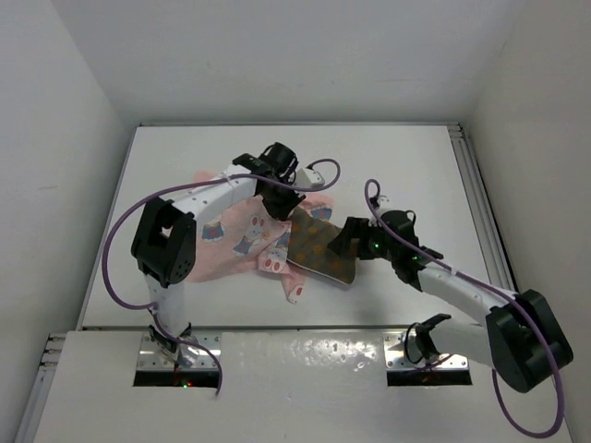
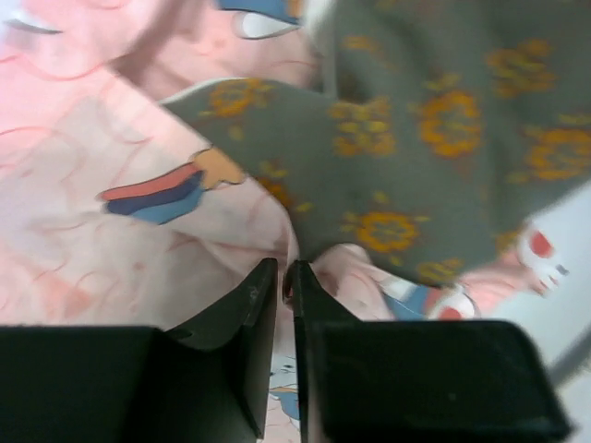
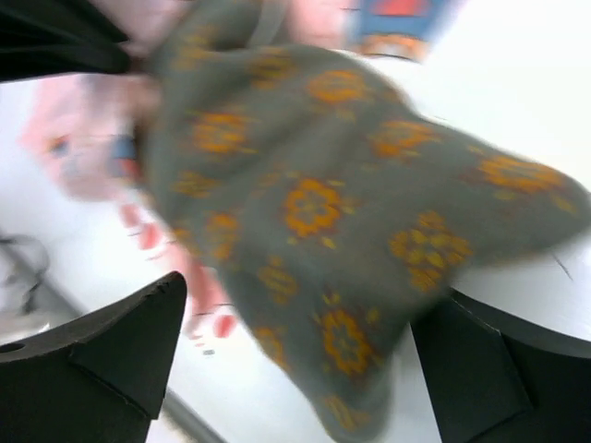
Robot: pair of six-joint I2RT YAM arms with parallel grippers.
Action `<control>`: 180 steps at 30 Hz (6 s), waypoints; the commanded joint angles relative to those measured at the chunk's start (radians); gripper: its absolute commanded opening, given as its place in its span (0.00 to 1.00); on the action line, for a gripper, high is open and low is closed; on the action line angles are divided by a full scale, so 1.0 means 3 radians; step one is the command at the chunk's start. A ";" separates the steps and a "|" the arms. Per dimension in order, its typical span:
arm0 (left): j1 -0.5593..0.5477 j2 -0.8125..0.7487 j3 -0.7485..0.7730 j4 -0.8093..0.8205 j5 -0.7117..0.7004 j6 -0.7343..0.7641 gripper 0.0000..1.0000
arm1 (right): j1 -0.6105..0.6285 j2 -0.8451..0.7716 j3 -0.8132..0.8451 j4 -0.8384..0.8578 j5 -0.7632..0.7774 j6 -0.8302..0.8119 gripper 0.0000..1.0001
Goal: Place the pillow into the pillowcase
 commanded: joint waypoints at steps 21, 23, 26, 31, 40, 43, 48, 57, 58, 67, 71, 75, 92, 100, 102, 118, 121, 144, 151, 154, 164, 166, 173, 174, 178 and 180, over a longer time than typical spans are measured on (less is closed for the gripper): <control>-0.0002 0.0385 0.0197 0.0479 -0.0394 -0.0468 0.56 | -0.0153 0.1752 0.1089 0.1268 -0.0861 0.0392 0.86; -0.0002 0.0446 0.0278 0.0429 -0.0323 -0.0478 0.32 | -0.0071 0.1885 0.1100 0.1289 -0.0937 0.0443 0.83; 0.0034 0.0513 0.0467 0.0326 -0.0078 -0.0498 0.00 | -0.0004 0.1997 0.1074 0.1304 -0.0968 0.0566 0.75; 0.0039 0.0370 0.0677 0.0331 0.0219 -0.0463 0.00 | 0.0037 0.2120 0.1013 0.1519 -0.1096 0.0832 0.24; -0.0063 0.0135 0.1112 -0.0021 0.0853 -0.0131 0.00 | 0.0022 0.1896 0.1232 0.2404 -0.1209 0.1344 0.00; -0.0094 0.0125 0.1199 -0.0155 0.0940 -0.0090 0.00 | 0.0017 0.1834 0.1274 0.2389 -0.1143 0.1267 0.00; -0.0099 0.0114 0.1184 -0.0140 0.0859 -0.0079 0.08 | -0.0004 0.1926 0.1146 0.2516 -0.1076 0.1445 0.00; -0.0073 0.0278 0.0698 0.0346 0.0112 -0.0232 0.48 | -0.0004 0.1921 0.0850 0.2675 -0.0876 0.1507 0.00; -0.0073 0.0298 0.0693 0.0417 0.0112 -0.0243 0.60 | 0.0006 0.1926 0.0834 0.2665 -0.0866 0.1512 0.00; -0.0078 0.0600 0.0606 0.0658 -0.0020 -0.0345 0.61 | 0.0067 0.2044 0.0527 0.3007 -0.0708 0.1865 0.00; -0.0068 0.0728 0.0539 0.0628 -0.0174 -0.0279 0.60 | 0.0073 0.2054 0.0456 0.3007 -0.0657 0.1860 0.00; -0.0053 0.0687 0.0611 0.0556 -0.0118 -0.0350 0.06 | 0.0068 0.2085 0.0440 0.3002 -0.0646 0.1840 0.00; -0.0002 0.0038 0.0913 0.0086 0.0398 -0.0355 0.00 | -0.0157 0.2075 0.0798 0.2588 -0.0677 0.1604 0.00; -0.0002 0.0028 0.0633 0.0300 -0.0036 -0.0325 0.00 | -0.0127 0.2095 0.0589 0.2578 -0.0697 0.1625 0.00; -0.0002 0.0038 0.0545 0.0356 -0.0118 -0.0315 0.00 | -0.0096 0.2080 0.0548 0.2578 -0.0687 0.1620 0.00; -0.0002 -0.0095 0.0176 0.0669 -0.0701 -0.0519 0.13 | 0.0001 0.2141 0.0466 0.2547 -0.0631 0.1630 0.00; -0.0002 -0.0136 0.0375 0.0516 -0.0635 -0.0590 0.13 | 0.0011 0.2156 0.0466 0.2532 -0.0636 0.1620 0.00; -0.0329 -0.0233 0.0304 -0.0135 0.0747 0.0223 0.08 | 0.0012 0.1869 0.0941 0.2522 -0.0800 0.1230 0.01; -0.0329 -0.0437 0.0268 -0.0180 0.0164 0.0018 0.51 | -0.0162 0.1723 0.0866 0.0734 -0.0586 0.0809 0.80; -0.0436 -0.0565 0.0335 -0.0405 -0.0132 0.0191 0.49 | -0.0249 0.1206 0.0966 -0.0138 -0.0121 0.0237 0.99; -0.1167 -0.0893 -0.0891 -0.0463 -0.0353 0.0662 0.09 | -0.0842 0.1384 0.1713 -0.1166 -0.0058 -0.0104 0.07; -0.1178 -0.0852 -0.0989 -0.0258 -0.0419 0.0591 0.27 | -0.0868 0.1634 0.1836 -0.1099 -0.0068 0.0049 0.41; -0.1239 -0.0663 -0.1490 0.0581 -0.0813 0.0478 0.58 | -0.0822 0.2263 0.2234 -0.1017 0.0228 0.0229 0.84; -0.1264 -0.0637 -0.1546 0.0652 -0.0813 0.0412 0.61 | -0.0827 0.2319 0.2235 -0.1032 0.0258 0.0254 0.84; -0.1285 -0.0525 -0.1685 0.0949 -0.0717 0.0202 0.63 | -0.0817 0.2443 0.2062 -0.0818 0.0228 0.0351 0.81; -0.1280 -0.0489 -0.1726 0.1046 -0.0696 0.0075 0.64 | -0.0817 0.2458 0.1918 -0.0569 0.0167 0.0433 0.72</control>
